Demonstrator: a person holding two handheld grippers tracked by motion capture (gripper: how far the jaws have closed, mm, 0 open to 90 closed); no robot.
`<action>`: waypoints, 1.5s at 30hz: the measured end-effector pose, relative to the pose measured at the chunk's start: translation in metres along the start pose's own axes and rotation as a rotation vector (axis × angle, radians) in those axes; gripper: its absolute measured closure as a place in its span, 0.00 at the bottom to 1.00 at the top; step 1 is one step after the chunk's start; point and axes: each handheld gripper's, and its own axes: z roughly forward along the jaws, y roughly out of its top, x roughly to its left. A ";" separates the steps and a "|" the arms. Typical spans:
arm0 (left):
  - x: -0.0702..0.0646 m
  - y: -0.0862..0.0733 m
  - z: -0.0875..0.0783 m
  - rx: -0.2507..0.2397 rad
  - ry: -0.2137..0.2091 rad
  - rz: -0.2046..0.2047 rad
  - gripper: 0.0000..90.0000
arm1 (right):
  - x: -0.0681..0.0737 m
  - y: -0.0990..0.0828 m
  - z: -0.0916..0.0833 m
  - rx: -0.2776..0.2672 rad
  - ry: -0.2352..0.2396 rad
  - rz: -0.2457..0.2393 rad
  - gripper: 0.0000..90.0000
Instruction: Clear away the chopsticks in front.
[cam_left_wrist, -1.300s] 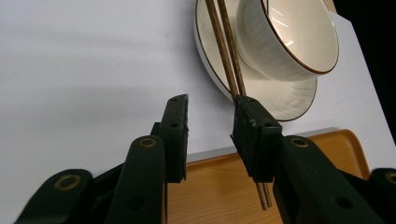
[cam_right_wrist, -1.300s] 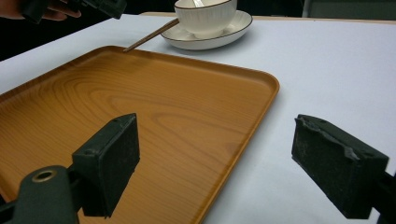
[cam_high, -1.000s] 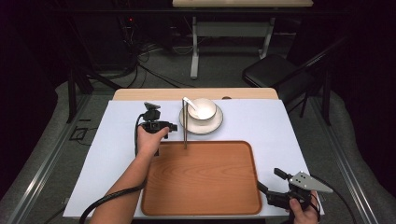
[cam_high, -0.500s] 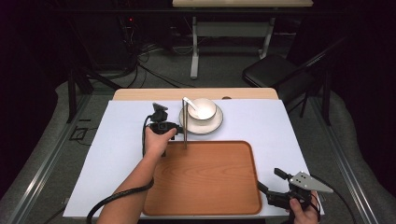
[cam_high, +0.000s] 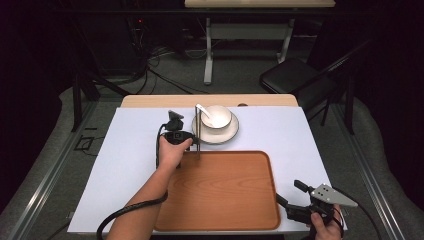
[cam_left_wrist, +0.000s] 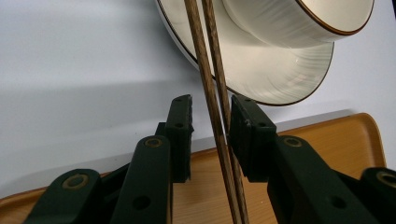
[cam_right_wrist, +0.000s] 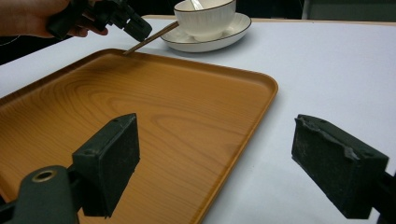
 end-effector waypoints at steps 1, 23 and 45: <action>0.000 0.000 0.000 0.000 0.001 0.000 0.77 | 0.000 0.000 0.000 0.000 0.000 0.000 0.16; -0.001 0.002 0.004 0.072 0.025 -0.028 0.90 | -0.001 0.000 -0.001 -0.005 -0.003 0.003 0.16; 0.006 0.005 -0.005 0.053 -0.007 -0.067 0.95 | -0.001 0.000 -0.001 -0.006 -0.003 0.007 0.16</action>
